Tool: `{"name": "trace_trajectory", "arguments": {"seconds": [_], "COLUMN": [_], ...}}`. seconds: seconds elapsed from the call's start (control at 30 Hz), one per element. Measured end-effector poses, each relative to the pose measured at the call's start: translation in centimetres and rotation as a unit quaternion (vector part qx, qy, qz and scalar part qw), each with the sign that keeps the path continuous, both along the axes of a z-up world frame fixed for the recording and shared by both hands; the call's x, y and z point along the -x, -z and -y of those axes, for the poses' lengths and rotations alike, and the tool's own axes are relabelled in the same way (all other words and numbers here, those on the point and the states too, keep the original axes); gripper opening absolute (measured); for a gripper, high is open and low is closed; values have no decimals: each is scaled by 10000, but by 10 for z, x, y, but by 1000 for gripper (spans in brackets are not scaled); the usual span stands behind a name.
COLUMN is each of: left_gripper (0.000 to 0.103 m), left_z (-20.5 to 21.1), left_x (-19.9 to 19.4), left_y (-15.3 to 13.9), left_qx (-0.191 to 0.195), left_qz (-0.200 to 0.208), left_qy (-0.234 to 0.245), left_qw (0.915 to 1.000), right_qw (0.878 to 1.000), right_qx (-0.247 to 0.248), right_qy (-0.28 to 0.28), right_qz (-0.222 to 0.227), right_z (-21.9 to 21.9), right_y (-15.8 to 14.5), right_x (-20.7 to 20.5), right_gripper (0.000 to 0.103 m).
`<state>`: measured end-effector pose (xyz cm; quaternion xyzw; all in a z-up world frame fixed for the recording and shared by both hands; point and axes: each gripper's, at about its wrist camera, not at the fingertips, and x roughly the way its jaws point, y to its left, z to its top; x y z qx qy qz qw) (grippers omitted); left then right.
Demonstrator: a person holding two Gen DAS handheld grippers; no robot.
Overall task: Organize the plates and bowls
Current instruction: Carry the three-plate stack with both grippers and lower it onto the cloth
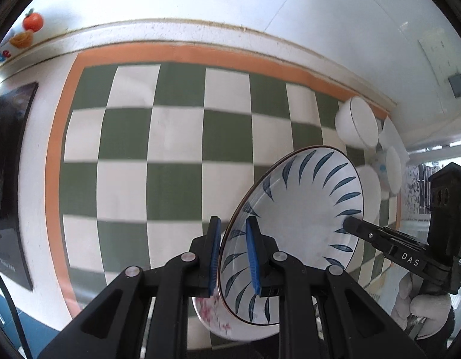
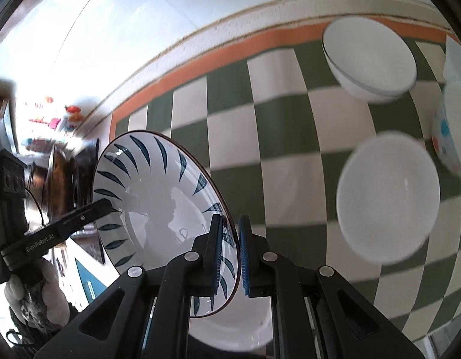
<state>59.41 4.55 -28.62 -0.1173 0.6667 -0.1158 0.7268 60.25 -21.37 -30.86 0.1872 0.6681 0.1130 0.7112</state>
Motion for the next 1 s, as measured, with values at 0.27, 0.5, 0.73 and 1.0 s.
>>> {"name": "trace_trajectory", "arguments": {"seconds": [0.27,0.5,0.73,1.0], "left_gripper": [15,15,15,15], "left_z": [-1,5,14,18], "left_x": [43,54,62,62], "left_y": [23,53,72,78], "left_qx": [-25,-124,-300,-408], "left_qz": [-298,-572,-739,-780], "left_qy": [-9,25,205,111], "left_qw": [9996,9983,9966,9961], "right_qw": [9998,9993,9988,9983], "right_qx": [-62,-44,103,234], "right_qy": [-16,13,-21,-122], "right_qz": [-176,-365,-477,-511], "right_z": [1,2,1,-7], "right_y": [21,45,58,67], "right_x": [54,75,78,74], "right_gripper": [12,12,12,12]}}
